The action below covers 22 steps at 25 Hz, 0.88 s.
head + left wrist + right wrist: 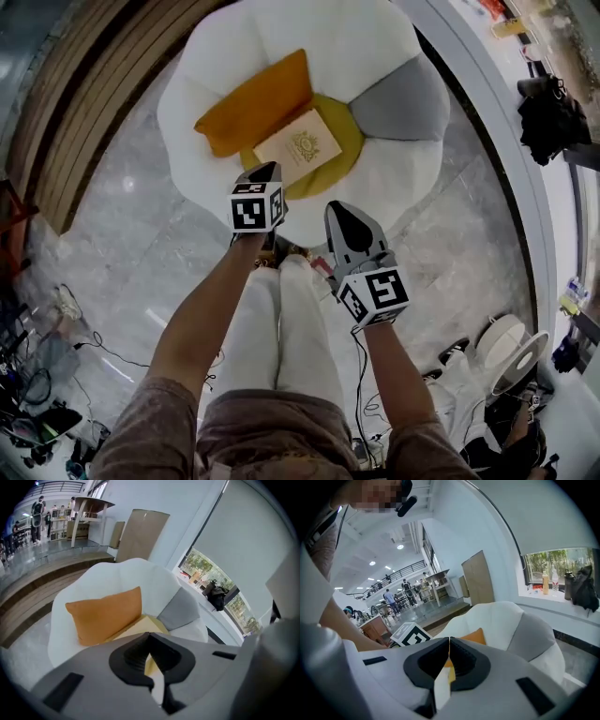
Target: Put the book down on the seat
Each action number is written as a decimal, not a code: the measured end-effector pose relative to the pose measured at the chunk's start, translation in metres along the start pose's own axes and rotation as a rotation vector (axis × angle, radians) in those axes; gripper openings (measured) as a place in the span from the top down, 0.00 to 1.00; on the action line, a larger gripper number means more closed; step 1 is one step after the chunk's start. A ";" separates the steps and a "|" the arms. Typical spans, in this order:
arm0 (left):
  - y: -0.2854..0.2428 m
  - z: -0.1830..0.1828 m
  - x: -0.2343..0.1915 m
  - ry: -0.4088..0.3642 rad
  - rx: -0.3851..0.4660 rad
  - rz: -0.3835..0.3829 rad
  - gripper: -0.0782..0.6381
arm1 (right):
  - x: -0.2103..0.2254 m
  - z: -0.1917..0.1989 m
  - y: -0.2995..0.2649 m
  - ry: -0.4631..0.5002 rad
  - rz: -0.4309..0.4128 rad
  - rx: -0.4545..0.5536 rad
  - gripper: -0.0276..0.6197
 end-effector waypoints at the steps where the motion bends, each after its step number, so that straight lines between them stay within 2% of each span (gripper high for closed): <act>1: 0.011 -0.006 0.006 -0.010 0.000 0.001 0.88 | -0.003 -0.009 0.008 -0.002 0.002 0.005 0.93; 9: 0.128 -0.055 0.058 -0.112 0.044 0.010 0.88 | -0.028 -0.070 0.071 -0.055 0.039 0.053 0.93; 17: 0.247 -0.084 0.105 -0.217 0.140 0.071 0.88 | -0.066 -0.113 0.122 0.014 0.004 0.051 0.93; 22: 0.319 -0.090 0.139 -0.317 0.231 0.117 0.88 | -0.091 -0.140 0.157 0.061 -0.021 0.051 0.93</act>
Point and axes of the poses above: the fingertips, and each gripper's own axes: y backward along the fingers, x to its right, z out of its underside, the point moved 10 cm from there along y, backward along the fingers, and after that the axes turned 5 degrees about -x, right-handed, at the moved point
